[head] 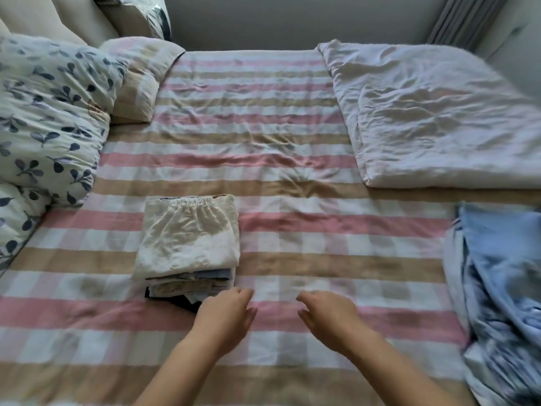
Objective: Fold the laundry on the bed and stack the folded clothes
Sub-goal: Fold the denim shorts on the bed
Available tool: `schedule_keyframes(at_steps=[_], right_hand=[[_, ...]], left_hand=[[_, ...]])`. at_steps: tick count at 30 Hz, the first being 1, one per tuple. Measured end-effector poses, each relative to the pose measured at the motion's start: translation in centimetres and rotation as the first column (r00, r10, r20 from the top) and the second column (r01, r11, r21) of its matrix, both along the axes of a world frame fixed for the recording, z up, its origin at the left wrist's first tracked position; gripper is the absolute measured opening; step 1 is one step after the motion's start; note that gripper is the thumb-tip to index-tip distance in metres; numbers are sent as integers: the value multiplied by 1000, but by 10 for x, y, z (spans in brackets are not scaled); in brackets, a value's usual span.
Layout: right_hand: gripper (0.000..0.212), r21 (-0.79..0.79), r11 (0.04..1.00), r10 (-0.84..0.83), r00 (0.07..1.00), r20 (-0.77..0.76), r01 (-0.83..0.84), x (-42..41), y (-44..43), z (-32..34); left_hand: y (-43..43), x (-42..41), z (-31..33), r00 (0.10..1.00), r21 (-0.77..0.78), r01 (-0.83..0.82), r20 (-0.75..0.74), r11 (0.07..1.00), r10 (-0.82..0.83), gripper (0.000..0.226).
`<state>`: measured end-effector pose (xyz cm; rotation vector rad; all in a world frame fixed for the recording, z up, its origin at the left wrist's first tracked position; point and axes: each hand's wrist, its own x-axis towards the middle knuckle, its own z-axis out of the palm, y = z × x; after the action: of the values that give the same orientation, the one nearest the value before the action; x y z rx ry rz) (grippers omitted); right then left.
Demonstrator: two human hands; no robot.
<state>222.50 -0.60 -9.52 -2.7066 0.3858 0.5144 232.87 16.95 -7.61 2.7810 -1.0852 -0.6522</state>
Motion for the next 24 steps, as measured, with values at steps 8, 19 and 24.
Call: schedule_keyframes(at_steps=[8,19,24], right_hand=[[35,42,975,-218,976,19,217,-175,-105,2],[23,96,879,-471,816,335,468,-348,-250,16],[44,140,824,-562,760,326,549,-368,-278,-8]], left_hand=[[-157,-163,1,974,-185,177,-105,967,-199,37],[-336,-328,-9,956,-562,68,-199,825,-214,38],[-366,-348,-26,976,-512,-112,-218,852,-3,67]])
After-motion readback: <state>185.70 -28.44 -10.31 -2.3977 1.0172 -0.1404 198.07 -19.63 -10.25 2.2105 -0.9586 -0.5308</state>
